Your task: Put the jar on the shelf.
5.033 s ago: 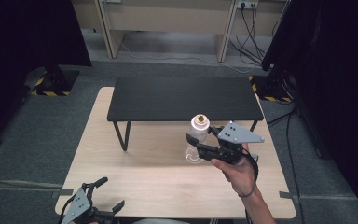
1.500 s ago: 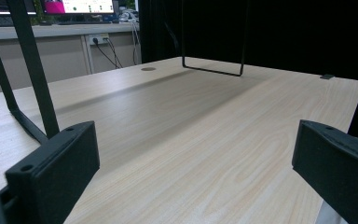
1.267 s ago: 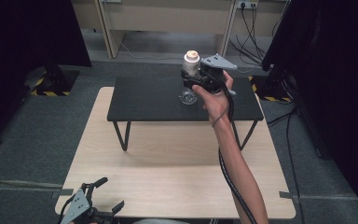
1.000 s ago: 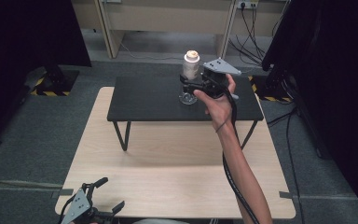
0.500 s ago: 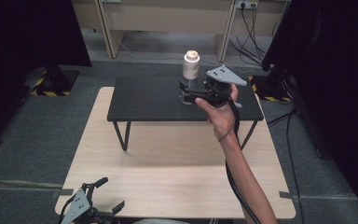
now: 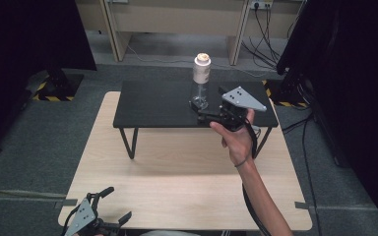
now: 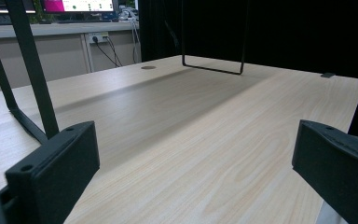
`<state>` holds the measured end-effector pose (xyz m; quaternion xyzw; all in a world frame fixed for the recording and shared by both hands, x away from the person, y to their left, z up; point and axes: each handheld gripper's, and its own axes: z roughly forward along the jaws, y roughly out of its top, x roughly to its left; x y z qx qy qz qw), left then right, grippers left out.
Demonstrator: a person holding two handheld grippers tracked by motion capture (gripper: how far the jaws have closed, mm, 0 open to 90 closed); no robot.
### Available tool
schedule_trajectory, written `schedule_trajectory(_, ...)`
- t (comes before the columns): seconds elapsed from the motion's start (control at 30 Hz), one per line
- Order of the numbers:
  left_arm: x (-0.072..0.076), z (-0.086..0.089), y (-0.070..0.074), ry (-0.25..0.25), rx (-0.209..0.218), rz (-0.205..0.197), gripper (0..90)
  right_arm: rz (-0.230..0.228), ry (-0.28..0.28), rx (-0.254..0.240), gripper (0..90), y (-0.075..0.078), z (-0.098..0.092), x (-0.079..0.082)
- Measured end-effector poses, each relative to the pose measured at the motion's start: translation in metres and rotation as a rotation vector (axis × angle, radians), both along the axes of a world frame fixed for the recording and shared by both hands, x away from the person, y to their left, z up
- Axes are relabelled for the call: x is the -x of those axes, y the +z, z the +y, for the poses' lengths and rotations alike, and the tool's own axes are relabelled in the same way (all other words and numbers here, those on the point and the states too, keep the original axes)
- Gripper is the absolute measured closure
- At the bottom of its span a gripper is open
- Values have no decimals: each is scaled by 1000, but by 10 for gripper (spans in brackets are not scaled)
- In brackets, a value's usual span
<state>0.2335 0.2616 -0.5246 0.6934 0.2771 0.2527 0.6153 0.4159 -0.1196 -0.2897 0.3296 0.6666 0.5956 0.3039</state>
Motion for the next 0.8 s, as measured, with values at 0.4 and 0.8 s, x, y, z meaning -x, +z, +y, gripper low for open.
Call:
schedule_trajectory(0.4,0,0,0,1,-1,2,0,-16,15,-4,41,-7,-6,18)
schedule_trajectory(0.8,0,0,0,2,-2,1,0,-33,31,-18,41,-24,-16,42)
